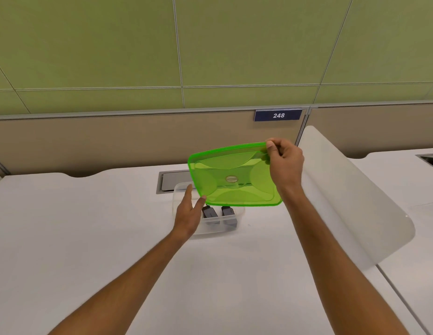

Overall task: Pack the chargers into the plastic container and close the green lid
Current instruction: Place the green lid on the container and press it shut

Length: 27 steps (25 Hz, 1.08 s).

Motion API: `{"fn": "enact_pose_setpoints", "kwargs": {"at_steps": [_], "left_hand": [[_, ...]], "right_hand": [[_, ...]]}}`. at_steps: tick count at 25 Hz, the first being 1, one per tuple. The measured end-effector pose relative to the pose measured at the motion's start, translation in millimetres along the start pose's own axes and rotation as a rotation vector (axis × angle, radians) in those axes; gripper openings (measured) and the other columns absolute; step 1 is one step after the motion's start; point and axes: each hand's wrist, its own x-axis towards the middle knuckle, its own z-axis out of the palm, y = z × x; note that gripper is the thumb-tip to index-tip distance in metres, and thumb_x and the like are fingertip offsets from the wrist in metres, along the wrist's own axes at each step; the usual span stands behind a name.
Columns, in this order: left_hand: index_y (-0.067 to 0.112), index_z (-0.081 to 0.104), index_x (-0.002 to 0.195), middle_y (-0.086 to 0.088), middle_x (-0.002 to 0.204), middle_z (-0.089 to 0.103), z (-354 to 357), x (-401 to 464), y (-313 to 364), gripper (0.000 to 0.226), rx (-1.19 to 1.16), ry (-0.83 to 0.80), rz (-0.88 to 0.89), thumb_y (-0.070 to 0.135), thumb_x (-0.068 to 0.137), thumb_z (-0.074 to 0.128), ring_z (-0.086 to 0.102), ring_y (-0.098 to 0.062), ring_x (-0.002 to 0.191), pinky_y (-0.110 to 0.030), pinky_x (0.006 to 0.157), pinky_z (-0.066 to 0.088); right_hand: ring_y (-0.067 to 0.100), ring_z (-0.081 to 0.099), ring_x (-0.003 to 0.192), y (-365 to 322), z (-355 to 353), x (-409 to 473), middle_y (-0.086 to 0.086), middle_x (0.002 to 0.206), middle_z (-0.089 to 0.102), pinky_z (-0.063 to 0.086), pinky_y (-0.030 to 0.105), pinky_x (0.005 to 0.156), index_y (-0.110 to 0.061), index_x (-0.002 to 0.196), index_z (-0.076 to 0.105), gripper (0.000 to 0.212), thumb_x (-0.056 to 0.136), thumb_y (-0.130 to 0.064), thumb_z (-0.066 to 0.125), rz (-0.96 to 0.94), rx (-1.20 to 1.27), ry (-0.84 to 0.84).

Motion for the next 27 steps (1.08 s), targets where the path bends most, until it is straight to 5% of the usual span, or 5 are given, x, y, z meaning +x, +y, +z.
{"fn": "enact_pose_setpoints", "kwargs": {"at_steps": [4, 11, 17, 22, 27], "left_hand": [[0.028, 0.031, 0.142, 0.006, 0.131, 0.053, -4, 1, 0, 0.051, -0.238, 0.043, -0.012, 0.025, 0.094, 0.050, 0.048, -0.015, 0.119, -0.027, 0.095, 0.035], [0.021, 0.030, 0.144, 0.001, 0.133, 0.052, -17, 4, -9, 0.063, -0.222, 0.189, -0.057, 0.017, 0.088, 0.060, 0.049, -0.018, 0.119, -0.030, 0.100, 0.037], [0.021, 0.037, 0.141, 0.006, 0.108, 0.055, -31, 15, -18, 0.060, 0.028, 0.246, -0.075, 0.023, 0.086, 0.062, 0.052, -0.015, 0.096, -0.023, 0.084, 0.038], [0.024, 0.042, 0.137, -0.003, 0.089, 0.063, -37, 22, -30, 0.054, 0.187, 0.251, -0.098, 0.026, 0.086, 0.059, 0.057, -0.027, 0.081, -0.033, 0.074, 0.047], [0.022, 0.051, 0.119, -0.002, 0.067, 0.055, -39, 28, -42, 0.035, 0.344, 0.202, -0.112, 0.026, 0.084, 0.056, 0.059, -0.036, 0.077, -0.034, 0.063, 0.042]], "right_hand": [[0.024, 0.063, 0.073, 6, 17, -4, 0.015, 0.082, 0.070, 0.055, 0.047, 0.074, -0.017, 0.088, 0.066, 0.003, 0.090, -0.018, 0.064, 0.128, 0.206, -0.062], [-0.007, 0.054, 0.057, 43, 42, -19, -0.013, 0.067, 0.065, 0.043, 0.016, 0.061, -0.021, 0.080, 0.066, 0.012, 0.089, -0.029, 0.063, 0.170, 0.109, 0.100], [0.009, 0.059, 0.108, 73, 62, -23, 0.002, 0.124, 0.064, 0.044, 0.019, 0.094, -0.020, 0.132, 0.057, 0.036, 0.097, -0.025, 0.050, 0.216, 0.091, -0.122], [0.019, 0.041, 0.134, 97, 82, -13, 0.006, 0.147, 0.044, 0.030, 0.030, 0.110, -0.018, 0.144, 0.041, 0.047, 0.097, -0.023, 0.048, 0.310, -0.050, -0.316], [0.025, 0.037, 0.138, 118, 100, 0, 0.010, 0.150, 0.040, 0.027, 0.033, 0.112, -0.012, 0.145, 0.036, 0.051, 0.097, -0.024, 0.047, 0.317, -0.217, -0.423]]}}
